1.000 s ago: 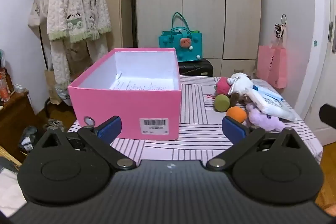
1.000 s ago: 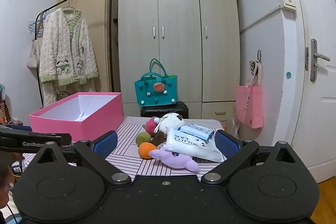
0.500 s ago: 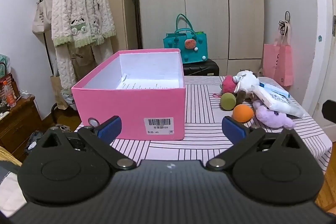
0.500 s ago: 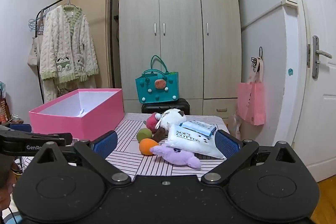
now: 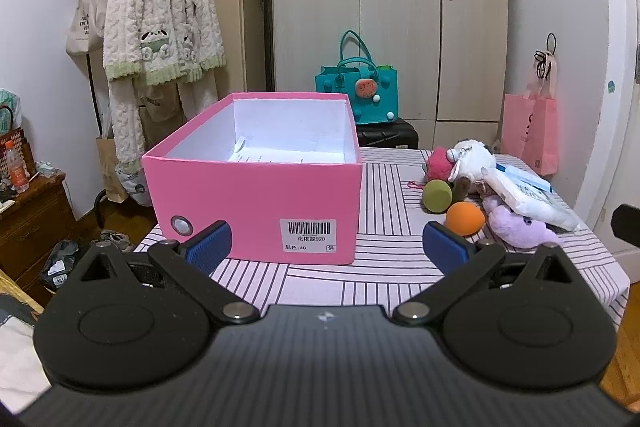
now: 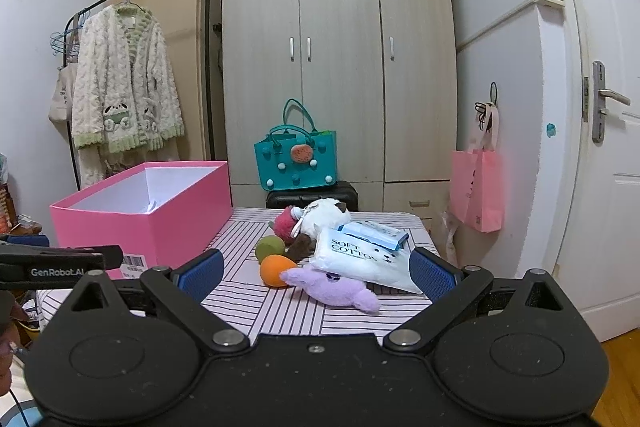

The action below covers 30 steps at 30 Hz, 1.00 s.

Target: Organize soft objects

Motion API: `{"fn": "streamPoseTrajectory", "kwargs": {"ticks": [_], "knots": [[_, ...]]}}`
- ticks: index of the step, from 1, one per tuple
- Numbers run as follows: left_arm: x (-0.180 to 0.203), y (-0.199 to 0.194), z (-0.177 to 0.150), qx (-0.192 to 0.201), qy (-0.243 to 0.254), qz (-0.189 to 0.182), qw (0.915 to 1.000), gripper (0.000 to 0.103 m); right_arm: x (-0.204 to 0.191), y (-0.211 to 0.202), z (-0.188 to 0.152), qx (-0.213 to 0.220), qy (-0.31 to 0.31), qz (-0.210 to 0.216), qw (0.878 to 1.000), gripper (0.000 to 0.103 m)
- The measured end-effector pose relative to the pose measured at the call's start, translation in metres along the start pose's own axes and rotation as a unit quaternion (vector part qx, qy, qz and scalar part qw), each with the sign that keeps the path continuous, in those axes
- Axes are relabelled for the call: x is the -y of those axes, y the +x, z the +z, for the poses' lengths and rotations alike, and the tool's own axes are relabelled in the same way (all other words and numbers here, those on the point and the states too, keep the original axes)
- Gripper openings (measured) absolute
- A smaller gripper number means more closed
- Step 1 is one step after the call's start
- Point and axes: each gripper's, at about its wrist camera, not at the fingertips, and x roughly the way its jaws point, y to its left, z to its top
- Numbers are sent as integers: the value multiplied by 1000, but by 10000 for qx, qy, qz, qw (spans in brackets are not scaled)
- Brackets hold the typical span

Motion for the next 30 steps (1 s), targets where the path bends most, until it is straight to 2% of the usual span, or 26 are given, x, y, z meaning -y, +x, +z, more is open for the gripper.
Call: {"fn": "streamPoseTrajectory", "kwargs": {"ticks": [8, 15, 23, 30], "knots": [[0, 1, 0, -47, -13, -8, 10000, 103, 5, 4, -1, -75, 91, -84, 9999, 101], [4, 7, -3, -196, 73, 62, 9998, 103, 4, 1, -3, -63, -76, -332, 9994, 101], [8, 8, -9, -303, 119, -63, 9994, 103, 10, 3, -8, -71, 34, -344, 9994, 102], [12, 4, -11, -245, 155, -159, 9995, 103, 11, 4, -8, -75, 36, -315, 9995, 102]]}}
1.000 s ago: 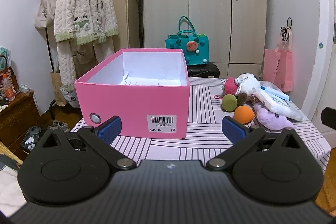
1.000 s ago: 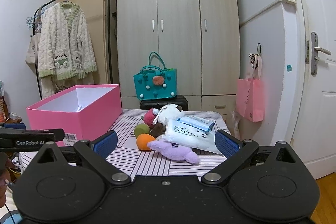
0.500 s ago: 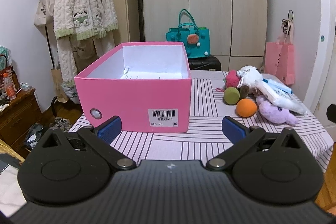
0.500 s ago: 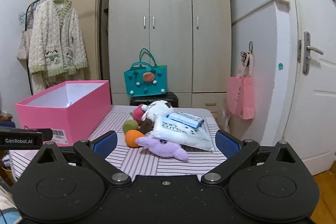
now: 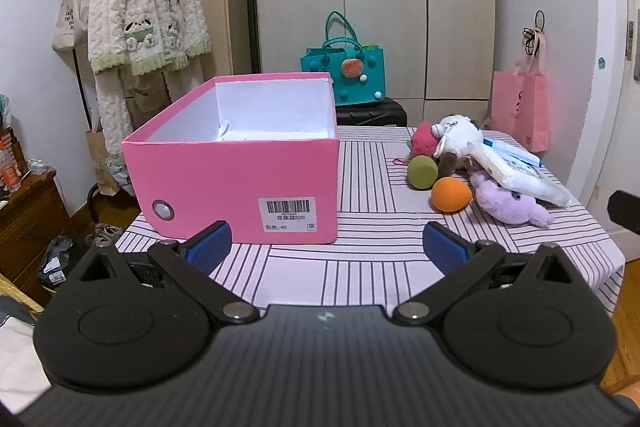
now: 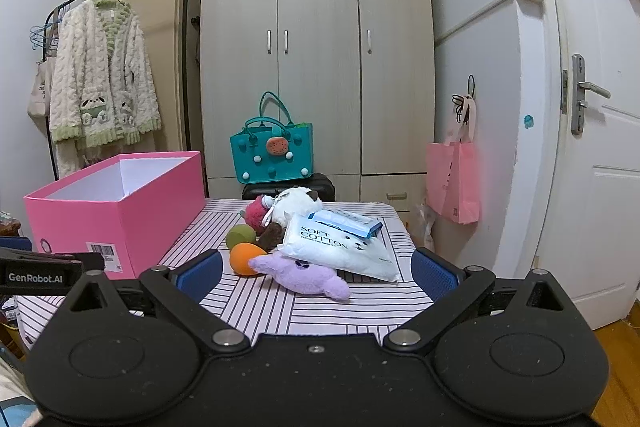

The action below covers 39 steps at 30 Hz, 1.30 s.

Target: Organize soft objects

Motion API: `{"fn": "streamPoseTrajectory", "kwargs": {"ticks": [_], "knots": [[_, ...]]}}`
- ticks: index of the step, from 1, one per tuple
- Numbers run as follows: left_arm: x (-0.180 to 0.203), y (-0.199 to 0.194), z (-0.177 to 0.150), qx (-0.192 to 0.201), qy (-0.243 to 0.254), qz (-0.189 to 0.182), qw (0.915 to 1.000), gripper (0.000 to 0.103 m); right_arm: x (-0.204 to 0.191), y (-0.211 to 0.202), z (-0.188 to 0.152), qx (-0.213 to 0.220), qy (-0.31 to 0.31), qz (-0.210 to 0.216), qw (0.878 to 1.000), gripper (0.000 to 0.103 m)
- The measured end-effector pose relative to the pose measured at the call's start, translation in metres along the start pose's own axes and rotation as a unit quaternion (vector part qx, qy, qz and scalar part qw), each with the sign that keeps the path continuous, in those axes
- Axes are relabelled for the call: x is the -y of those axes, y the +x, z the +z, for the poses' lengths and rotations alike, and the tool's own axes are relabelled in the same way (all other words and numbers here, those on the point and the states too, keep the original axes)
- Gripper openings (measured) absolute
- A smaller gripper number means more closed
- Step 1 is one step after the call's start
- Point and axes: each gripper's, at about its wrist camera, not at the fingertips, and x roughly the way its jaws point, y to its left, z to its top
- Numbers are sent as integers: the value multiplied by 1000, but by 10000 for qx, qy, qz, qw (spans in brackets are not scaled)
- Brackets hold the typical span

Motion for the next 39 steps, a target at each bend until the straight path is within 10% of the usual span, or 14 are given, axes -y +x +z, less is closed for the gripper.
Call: {"fn": "streamPoseTrajectory", "kwargs": {"ticks": [39], "knots": [[-7, 4, -1, -94, -48, -64, 9999, 103, 1, 6, -2, 4, -156, 308, 9994, 103]]}}
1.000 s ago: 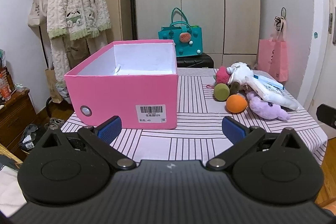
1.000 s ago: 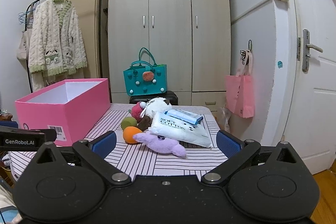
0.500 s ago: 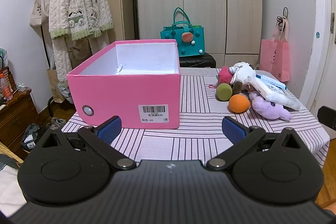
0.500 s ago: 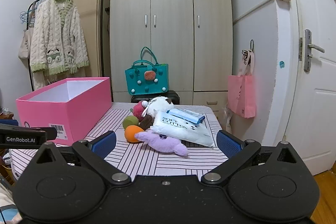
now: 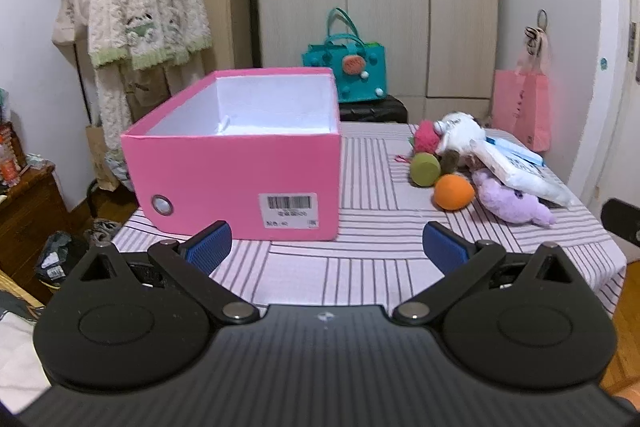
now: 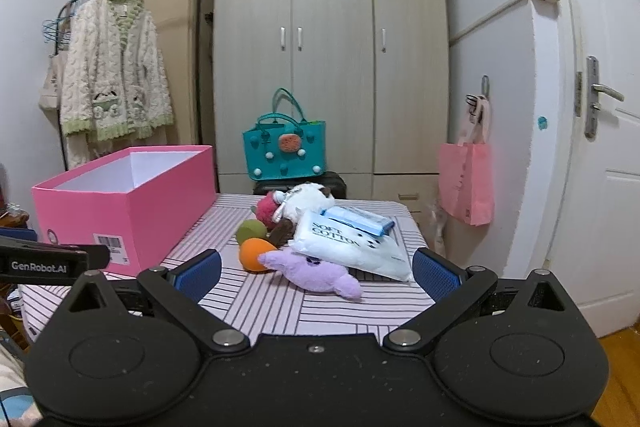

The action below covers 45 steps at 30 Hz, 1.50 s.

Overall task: Organize soft objects
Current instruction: 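Move the left tool to the white Soft Cotton tissue pack and close on it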

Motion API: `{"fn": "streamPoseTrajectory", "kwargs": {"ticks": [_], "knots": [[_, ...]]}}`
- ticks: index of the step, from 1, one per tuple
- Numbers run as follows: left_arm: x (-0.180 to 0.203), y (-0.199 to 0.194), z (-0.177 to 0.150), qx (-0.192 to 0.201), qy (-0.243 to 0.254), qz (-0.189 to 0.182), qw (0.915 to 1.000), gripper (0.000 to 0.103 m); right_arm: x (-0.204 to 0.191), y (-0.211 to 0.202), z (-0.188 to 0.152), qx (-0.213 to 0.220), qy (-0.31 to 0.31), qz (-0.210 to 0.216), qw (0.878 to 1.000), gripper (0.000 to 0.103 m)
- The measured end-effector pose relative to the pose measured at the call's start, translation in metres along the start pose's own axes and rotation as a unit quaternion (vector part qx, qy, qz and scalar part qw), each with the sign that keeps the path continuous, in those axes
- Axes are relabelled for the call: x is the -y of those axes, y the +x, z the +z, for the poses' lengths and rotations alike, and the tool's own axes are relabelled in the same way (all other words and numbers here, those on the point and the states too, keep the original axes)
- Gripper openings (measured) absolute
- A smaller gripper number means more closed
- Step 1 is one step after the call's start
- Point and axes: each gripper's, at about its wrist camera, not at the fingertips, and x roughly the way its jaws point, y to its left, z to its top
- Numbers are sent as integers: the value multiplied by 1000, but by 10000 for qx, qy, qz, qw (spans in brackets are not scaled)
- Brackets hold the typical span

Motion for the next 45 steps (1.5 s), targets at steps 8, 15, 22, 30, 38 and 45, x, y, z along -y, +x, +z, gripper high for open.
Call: {"fn": "streamPoseTrajectory", "kwargs": {"ticks": [8, 15, 22, 30, 38, 45], "knots": [[-10, -9, 10, -71, -376, -114, 9992, 103, 42, 12, 7, -326, 528, 1042, 9926, 103], [5, -3, 29, 155, -26, -414, 9990, 103, 70, 37, 11, -808, 1018, 1500, 9801, 103], [27, 14, 55, 148, 298, -758, 9966, 103, 92, 67, 14, -1225, 1304, 1791, 9674, 103], [52, 35, 88, 51, 223, -1198, 9925, 103, 110, 85, 35, -1494, 1462, 2017, 9569, 98], [82, 73, 106, -168, 391, -1506, 9877, 102, 137, 115, 28, -1466, 1615, 1656, 9618, 93], [115, 116, 102, -551, 722, -1820, 9791, 100, 160, 163, 21, -1825, 1610, 1670, 9555, 93]]}}
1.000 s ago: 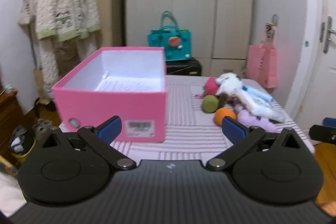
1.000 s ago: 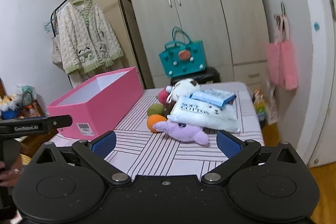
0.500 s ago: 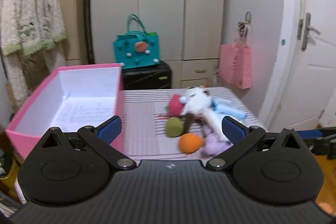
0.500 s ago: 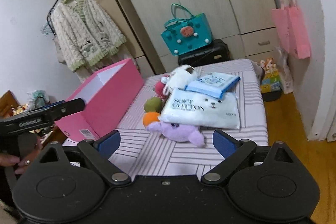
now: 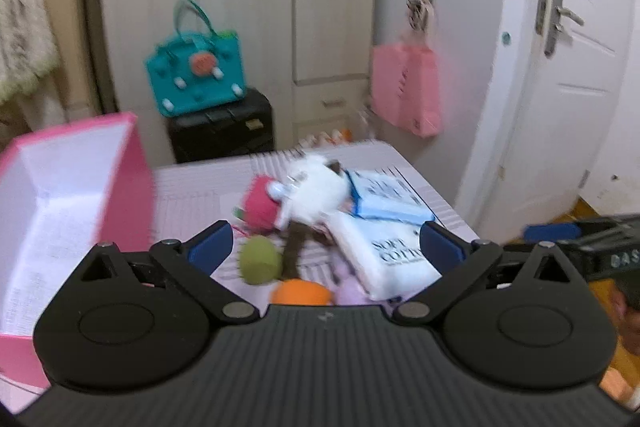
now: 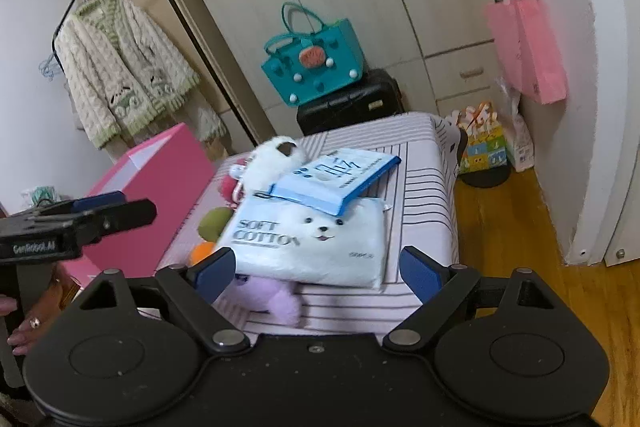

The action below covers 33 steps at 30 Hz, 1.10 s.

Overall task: Organize soft objects
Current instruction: 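Move the left tool to the white Soft Cotton tissue pack and close on it, then lift the tissue pack with the left tool and carry it into the pink box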

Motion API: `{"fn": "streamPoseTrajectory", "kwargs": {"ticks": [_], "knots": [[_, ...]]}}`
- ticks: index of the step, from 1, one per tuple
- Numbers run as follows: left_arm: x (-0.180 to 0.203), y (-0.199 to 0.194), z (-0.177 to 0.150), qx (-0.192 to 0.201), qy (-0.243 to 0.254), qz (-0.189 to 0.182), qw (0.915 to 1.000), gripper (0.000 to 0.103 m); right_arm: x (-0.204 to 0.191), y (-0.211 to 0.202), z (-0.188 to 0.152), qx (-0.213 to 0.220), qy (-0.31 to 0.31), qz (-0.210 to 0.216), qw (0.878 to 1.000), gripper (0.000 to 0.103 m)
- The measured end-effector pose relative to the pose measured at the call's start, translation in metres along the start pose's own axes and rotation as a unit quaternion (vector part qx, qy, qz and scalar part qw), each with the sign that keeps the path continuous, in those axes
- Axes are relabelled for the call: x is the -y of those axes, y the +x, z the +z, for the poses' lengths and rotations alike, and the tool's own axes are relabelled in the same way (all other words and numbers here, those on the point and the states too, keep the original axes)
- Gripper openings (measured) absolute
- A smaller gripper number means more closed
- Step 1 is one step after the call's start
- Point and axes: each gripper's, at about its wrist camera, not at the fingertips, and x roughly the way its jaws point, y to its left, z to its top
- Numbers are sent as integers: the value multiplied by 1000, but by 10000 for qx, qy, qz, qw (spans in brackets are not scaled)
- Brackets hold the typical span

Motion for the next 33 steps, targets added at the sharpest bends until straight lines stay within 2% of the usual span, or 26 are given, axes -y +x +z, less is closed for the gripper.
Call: {"fn": "streamPoseTrajectory", "kwargs": {"ticks": [3, 6, 8, 12, 14, 17, 19, 23, 25, 27, 28, 29, 33], "knots": [[2, 22, 0, -199, 41, -104, 9997, 99, 12, 15, 6, -171, 109, 172, 9996, 92], [0, 35, -2, -176, -125, -350, 9992, 98, 25, 31, 10, -291, 392, 302, 9983, 91], [1, 44, -2, -226, -191, -516, 9982, 89, 31, 42, 12, -423, 536, 346, 9971, 84], [5, 60, -5, -285, -44, -559, 9980, 81, 36, 58, 15, -707, 628, 470, 9944, 71], [4, 65, -5, -368, -52, -620, 9974, 68, 37, 62, 15, -784, 666, 519, 9933, 66], [4, 74, -6, -577, -62, -706, 9958, 55, 41, 65, 16, -827, 762, 573, 9920, 66], [2, 78, -7, -682, -96, -704, 9951, 51, 45, 68, 17, -847, 865, 620, 9907, 66], [0, 81, -7, -739, -194, -666, 9948, 50, 49, 75, 19, -969, 947, 641, 9887, 66], [-3, 84, -7, -792, -436, -650, 9938, 49, 50, 76, 21, -1089, 1022, 688, 9864, 67], [-6, 87, -7, -837, -579, -755, 9919, 44, 52, 77, 22, -1193, 1180, 736, 9831, 66], [-6, 87, -7, -838, -597, -803, 9915, 38, 53, 78, 23, -1246, 1218, 772, 9817, 62], [-5, 87, -7, -836, -625, -833, 9910, 36, 53, 79, 23, -1279, 1241, 741, 9812, 55], [-5, 85, -8, -753, -664, -821, 9915, 29, 54, 76, 22, -1305, 1262, 668, 9811, 37]]}}
